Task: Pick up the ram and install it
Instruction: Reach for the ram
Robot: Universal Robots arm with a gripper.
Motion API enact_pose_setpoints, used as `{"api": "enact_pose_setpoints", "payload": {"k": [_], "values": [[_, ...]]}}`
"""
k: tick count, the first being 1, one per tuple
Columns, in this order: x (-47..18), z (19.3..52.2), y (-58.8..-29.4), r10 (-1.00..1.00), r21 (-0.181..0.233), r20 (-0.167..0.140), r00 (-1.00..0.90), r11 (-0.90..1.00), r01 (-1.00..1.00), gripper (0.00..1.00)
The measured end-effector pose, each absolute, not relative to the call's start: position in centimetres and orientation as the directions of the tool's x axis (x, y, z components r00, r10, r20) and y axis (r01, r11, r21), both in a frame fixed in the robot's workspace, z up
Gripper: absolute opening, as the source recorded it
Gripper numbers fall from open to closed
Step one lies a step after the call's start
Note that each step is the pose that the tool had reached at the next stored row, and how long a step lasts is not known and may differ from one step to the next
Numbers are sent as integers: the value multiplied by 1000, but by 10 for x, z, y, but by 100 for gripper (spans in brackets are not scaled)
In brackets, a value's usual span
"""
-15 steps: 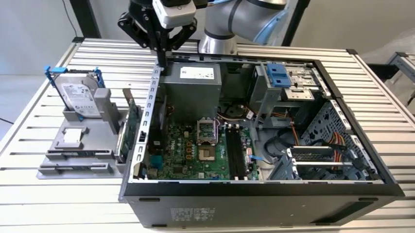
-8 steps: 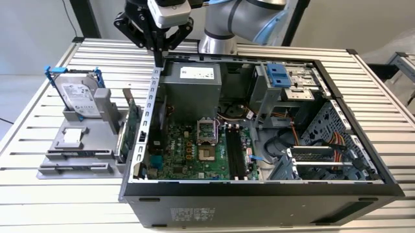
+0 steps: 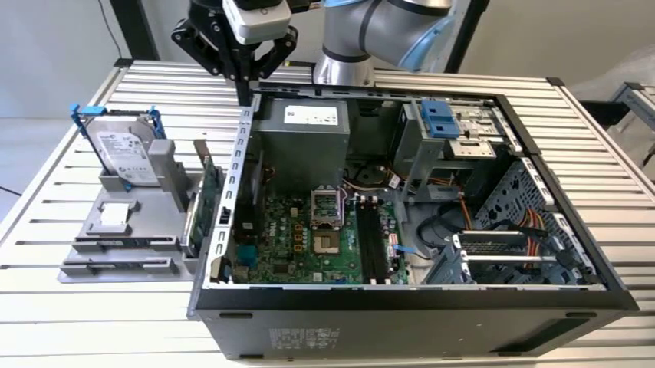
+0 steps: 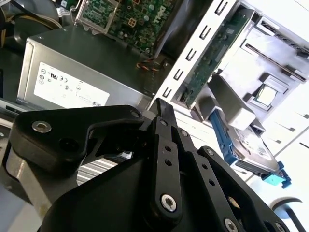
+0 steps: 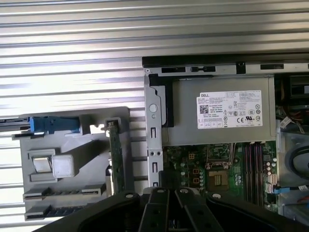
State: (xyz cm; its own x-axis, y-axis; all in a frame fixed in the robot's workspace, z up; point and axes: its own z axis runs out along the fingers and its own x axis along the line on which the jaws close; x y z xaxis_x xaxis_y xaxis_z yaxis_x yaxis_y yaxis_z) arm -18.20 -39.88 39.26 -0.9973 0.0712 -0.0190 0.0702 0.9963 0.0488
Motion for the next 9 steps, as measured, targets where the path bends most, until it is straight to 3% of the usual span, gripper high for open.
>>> {"api": "enact_pose_setpoints", "payload": {"k": [9], "values": [[-191, 393, -399, 71, 49, -19, -997, 996, 70, 0]]}}
